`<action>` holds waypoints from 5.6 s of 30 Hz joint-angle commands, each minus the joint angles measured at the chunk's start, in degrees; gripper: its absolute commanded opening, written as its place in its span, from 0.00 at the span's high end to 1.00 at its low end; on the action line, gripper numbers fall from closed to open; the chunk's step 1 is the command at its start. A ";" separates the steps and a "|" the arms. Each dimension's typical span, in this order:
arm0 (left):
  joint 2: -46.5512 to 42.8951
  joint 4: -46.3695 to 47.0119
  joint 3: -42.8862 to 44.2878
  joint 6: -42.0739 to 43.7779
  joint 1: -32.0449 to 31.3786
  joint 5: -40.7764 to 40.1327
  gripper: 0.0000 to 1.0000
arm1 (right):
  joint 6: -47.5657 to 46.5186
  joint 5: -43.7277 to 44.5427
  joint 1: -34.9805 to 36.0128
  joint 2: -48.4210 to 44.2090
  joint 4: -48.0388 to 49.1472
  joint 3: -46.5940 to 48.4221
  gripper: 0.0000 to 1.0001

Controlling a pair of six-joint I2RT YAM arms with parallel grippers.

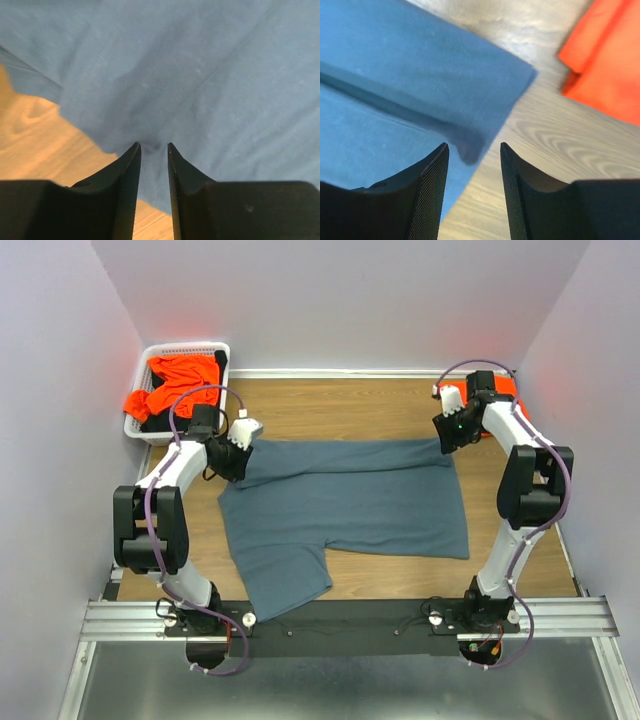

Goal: Fold and stack the t-shirts
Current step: Fold the tshirt

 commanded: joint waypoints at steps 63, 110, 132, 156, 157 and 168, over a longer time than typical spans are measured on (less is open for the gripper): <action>19.39 -6.21 24.35 5.32 -2.13 1.57 0.73 | -0.42 -5.15 -0.35 5.05 -11.04 6.77 0.71; -1.28 -16.70 8.43 17.85 -10.83 8.00 0.61 | -1.47 -3.30 -0.35 3.91 -11.13 5.27 0.73; 4.44 -8.32 7.12 6.91 -19.89 7.99 0.61 | -1.82 2.94 -0.35 5.23 -11.13 5.27 0.64; 9.01 -6.22 10.03 5.59 -5.47 7.11 0.57 | -0.86 4.43 -0.35 5.76 -10.43 1.40 0.76; 9.10 -5.95 9.85 5.41 -5.29 6.67 0.57 | -0.94 4.60 -0.35 5.67 -10.43 1.67 0.82; 11.30 -4.46 9.24 4.80 -3.71 4.74 0.58 | -2.00 5.92 -0.35 3.03 -10.69 2.20 0.99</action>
